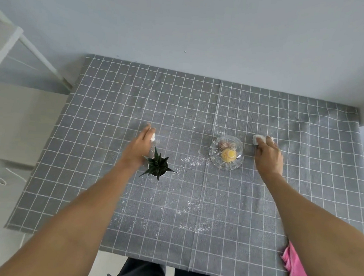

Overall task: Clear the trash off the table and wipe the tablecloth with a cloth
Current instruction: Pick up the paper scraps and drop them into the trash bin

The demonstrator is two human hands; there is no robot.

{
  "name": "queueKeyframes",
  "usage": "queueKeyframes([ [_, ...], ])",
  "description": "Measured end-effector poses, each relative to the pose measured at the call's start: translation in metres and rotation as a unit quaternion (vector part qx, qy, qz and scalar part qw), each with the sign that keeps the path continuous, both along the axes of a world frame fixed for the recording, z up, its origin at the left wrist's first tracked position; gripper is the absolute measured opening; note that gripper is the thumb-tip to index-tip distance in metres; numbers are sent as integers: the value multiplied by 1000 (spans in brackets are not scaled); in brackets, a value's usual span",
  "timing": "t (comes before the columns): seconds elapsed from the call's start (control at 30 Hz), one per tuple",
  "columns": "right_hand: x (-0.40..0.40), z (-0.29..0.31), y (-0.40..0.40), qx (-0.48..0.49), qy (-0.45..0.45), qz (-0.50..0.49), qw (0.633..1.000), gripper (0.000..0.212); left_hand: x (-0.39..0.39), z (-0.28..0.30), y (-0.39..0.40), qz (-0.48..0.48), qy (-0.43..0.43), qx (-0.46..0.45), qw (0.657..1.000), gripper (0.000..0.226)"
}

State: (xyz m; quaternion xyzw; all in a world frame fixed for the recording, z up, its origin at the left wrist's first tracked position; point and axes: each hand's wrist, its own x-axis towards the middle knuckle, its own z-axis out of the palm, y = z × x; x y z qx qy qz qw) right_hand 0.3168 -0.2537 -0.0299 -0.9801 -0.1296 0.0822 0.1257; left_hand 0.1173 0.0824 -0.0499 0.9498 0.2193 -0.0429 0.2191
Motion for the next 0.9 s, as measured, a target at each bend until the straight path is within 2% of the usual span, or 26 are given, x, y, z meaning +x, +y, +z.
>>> queueKeyframes([
  [0.13,-3,23,13,7,-21,6,1000,37,-7,21,11,43,-20,2,999,55],
  [0.43,-32,98,86,87,-117,46,988,35,-18,91,26,52,-124,27,991,48],
  [0.63,-100,128,153,126,-108,130,977,36,-63,115,29,76,-139,36,987,49],
  [0.9,-187,145,221,142,-86,252,953,36,-148,128,36,176,-140,52,973,48],
])
